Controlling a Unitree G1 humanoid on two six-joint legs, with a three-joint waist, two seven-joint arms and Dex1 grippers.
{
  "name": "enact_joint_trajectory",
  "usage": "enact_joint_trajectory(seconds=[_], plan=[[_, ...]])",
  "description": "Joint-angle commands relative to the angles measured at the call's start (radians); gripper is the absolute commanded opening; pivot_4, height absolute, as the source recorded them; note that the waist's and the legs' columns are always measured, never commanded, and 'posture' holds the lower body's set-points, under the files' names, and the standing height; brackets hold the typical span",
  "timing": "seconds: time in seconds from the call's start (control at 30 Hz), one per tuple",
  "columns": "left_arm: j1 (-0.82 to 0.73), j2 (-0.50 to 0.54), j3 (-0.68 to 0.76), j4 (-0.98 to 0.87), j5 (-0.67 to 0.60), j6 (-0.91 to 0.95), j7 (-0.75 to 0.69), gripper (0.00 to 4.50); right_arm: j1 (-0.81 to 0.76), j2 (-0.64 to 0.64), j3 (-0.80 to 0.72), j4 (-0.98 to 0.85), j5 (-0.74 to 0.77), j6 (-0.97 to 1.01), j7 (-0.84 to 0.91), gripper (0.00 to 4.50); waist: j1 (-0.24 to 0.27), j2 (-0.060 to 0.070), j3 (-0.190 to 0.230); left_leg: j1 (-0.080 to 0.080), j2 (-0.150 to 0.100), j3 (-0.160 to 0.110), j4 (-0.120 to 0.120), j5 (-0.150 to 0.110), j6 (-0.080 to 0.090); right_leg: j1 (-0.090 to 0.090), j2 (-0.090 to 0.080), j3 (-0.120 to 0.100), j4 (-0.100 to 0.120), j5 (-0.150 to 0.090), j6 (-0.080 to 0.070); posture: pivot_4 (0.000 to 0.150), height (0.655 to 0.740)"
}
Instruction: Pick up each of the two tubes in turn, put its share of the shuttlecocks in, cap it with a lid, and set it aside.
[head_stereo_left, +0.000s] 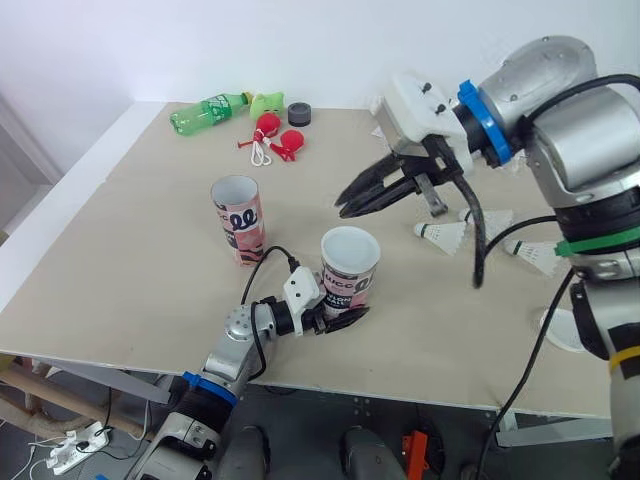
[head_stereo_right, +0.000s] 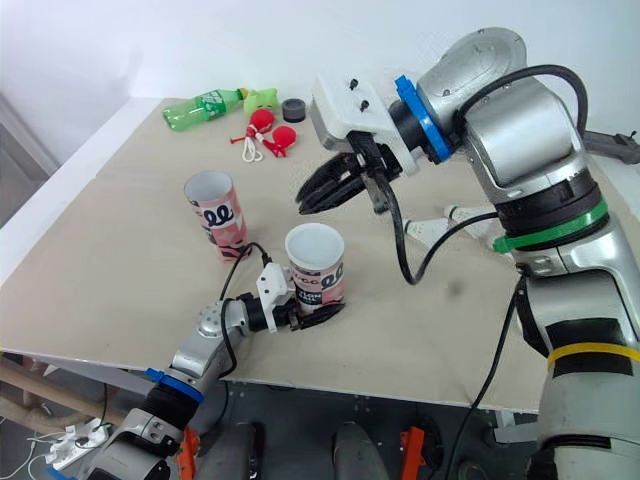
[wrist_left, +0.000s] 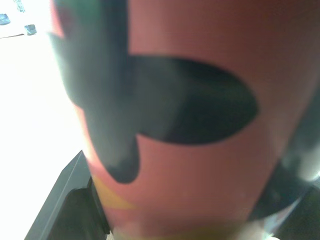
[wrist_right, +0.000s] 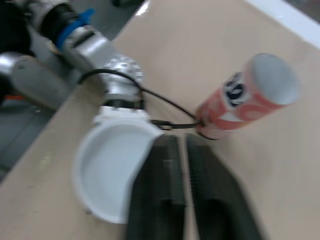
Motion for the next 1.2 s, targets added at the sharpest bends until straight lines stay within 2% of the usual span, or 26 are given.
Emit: enact_joint_trajectory(seconds=[0.03, 0.63, 0.93, 1.2], plan=[[0.014, -0.003, -0.009, 0.025, 0.003, 0.009, -0.001, 2.99, 0.027, -0.011, 0.023, -0.058, 0.020, 0.019, 0.039, 0.08, 0.000, 0.000, 0.000, 0.000, 0.000, 0.000, 0.000, 0.000, 0.000, 0.000, 0.000, 0.000, 0.000, 0.000, 0.000, 0.150, 0.7400], [0.022, -0.007, -0.012, 0.016, 0.005, 0.012, 0.001, 2.99, 0.172, 0.046, 0.105, -0.103, -0.217, -0.012, 0.023, 0.08, 0.000, 0.002, -0.008, 0.002, 0.000, 0.000, 0.000, 0.000, 0.000, 0.001, 0.000, -0.001, 0.000, 0.000, -0.001, 0.150, 0.7400], [0.023, -0.010, -0.012, 0.014, 0.006, 0.015, 0.000, 2.99, 0.173, 0.052, 0.090, -0.102, -0.225, -0.006, 0.039, 0.08, 0.000, -0.001, -0.018, 0.003, 0.001, 0.000, -0.001, 0.000, 0.000, 0.001, 0.000, -0.001, 0.000, -0.001, -0.002, 0.150, 0.7400], [0.023, -0.012, -0.012, 0.015, 0.006, 0.015, 0.003, 2.99, 0.199, 0.066, 0.131, -0.089, -0.306, -0.005, 0.019, 0.08, -0.001, -0.001, -0.023, 0.004, 0.001, 0.000, -0.002, 0.000, 0.000, 0.002, 0.001, -0.001, 0.000, -0.002, -0.002, 0.150, 0.7400]])
